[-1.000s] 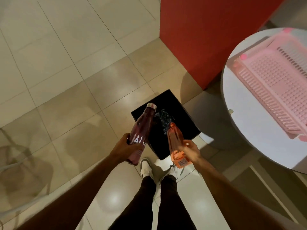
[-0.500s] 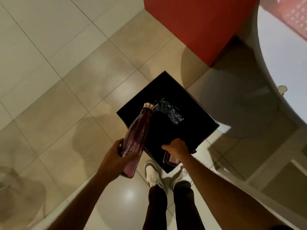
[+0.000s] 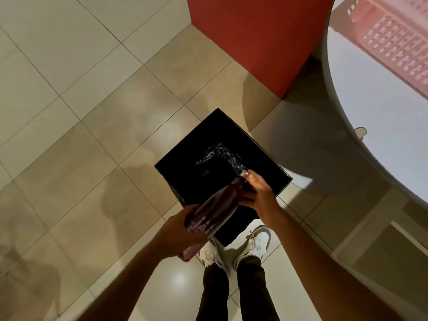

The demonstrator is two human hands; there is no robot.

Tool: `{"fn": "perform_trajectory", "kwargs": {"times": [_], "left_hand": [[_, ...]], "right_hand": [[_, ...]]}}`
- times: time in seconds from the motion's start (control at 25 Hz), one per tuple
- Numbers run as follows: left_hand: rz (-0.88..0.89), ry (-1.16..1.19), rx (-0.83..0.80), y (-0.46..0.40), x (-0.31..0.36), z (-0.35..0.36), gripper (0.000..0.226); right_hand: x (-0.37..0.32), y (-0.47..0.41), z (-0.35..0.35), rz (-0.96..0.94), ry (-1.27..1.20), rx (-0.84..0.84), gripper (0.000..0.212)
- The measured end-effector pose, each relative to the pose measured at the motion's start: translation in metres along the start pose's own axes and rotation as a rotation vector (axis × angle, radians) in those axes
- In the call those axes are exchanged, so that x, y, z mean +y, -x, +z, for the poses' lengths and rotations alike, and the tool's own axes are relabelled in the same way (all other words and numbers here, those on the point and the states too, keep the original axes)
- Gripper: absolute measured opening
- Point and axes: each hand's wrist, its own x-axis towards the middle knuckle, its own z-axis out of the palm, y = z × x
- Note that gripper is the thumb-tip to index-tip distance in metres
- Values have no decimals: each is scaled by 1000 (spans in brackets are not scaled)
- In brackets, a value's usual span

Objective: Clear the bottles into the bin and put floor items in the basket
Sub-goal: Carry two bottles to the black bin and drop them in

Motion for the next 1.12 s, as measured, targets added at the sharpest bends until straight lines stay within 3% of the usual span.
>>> {"fn": "perform_trajectory", "kwargs": {"times": [0.16,0.24,0.36,0.44,0.56,0.64,0.88,1.12], "left_hand": [[65,-70,-37,-16,10,9,95],[71,-87,-26,-24,12,17,91],[71,-89,65,-35,14,25,83],[88,-128,139,-40,13,29,76],[55,-152,199,-39,6,34,76],[39,-195,213,-37,-2,36,79],[111,-369,239,-41,-26,42,97],[107,-347,233,-44,-26,51,94]], "right_hand": [[-20,8,-26,-61,193,-53,54],[-21,13,-39,-142,179,-38,46],[-18,24,-49,-280,124,123,38],[-13,33,-46,-342,176,262,47],[5,40,-37,-411,549,357,59],[23,36,-29,-401,722,324,57],[62,12,-18,-339,882,148,54],[75,0,-29,-218,1056,77,63]]}}
